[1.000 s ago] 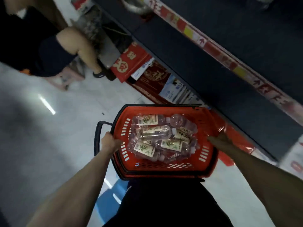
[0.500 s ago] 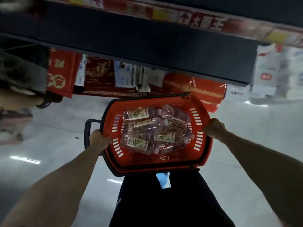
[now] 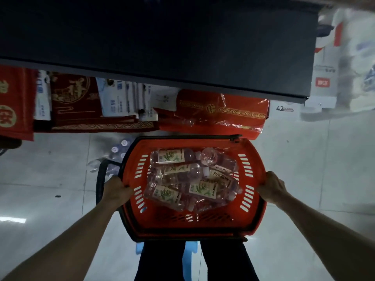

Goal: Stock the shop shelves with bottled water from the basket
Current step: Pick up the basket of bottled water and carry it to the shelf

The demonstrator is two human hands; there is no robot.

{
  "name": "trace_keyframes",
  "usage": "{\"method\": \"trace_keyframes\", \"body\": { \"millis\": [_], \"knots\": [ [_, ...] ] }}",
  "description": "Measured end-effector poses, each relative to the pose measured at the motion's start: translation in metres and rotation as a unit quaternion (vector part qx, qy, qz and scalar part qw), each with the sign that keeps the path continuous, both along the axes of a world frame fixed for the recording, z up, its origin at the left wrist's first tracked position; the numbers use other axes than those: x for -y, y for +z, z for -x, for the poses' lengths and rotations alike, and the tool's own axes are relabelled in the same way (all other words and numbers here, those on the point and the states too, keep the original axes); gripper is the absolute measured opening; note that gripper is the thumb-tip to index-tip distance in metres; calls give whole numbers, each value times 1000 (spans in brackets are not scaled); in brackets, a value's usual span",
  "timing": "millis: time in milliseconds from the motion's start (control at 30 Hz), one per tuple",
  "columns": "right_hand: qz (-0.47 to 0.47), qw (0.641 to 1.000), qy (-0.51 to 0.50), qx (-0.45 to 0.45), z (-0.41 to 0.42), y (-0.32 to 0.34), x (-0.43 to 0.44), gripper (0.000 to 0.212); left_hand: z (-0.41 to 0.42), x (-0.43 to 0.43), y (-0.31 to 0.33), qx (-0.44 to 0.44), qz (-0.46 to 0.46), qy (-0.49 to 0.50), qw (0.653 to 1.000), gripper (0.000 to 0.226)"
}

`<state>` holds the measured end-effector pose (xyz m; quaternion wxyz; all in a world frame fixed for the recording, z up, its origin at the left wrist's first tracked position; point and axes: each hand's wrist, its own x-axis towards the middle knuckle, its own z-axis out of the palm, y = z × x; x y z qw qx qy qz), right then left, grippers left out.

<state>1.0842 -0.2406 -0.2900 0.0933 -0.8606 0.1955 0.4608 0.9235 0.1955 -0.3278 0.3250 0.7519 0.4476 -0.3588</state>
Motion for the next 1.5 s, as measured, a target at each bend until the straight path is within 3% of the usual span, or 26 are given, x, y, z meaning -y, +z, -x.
{"method": "trace_keyframes", "body": {
  "millis": [200,333,500,567,667,867,933,1067,1200,1300,1367,1433,1500],
  "knots": [
    [-19,1000,-15,16,-10,-47,-6,57,-20,-3,-56,18,-20,-17,999,21],
    [-21,998,-28,52,-19,-86,-13,35,-39,-11,-90,15,-33,-7,999,8],
    [-26,997,-18,74,-37,-129,-28,20,-54,-30,-127,10,-41,-5,999,18],
    [-16,997,-20,79,-43,-150,-33,24,-59,-34,-138,14,-42,1,999,13],
    [4,995,-41,95,-44,-174,-39,26,-65,-33,-150,33,-53,24,998,36],
    [-1,990,-92,104,-33,-168,-45,37,-71,-24,-133,31,-79,66,994,42],
    [-13,990,-108,90,-34,-163,-50,45,-77,-23,-125,22,-59,121,991,45],
    [-17,986,-147,74,-33,-152,-64,63,-84,-29,-112,-6,21,181,983,72],
    [-24,983,-122,136,-27,-146,-73,72,-96,-33,-100,-26,73,206,976,48],
    [-65,975,-149,154,-26,-144,-72,77,-95,-23,-96,-11,30,196,980,39],
    [-96,971,-153,153,-24,-138,-67,72,-93,-11,-87,-5,-15,210,978,50],
    [-125,973,-130,143,-22,-128,-62,66,-89,-4,-82,-2,-50,214,975,82],
    [-150,973,-116,134,-20,-119,-58,66,-85,-1,-85,5,-67,207,976,90]
  ]
}}
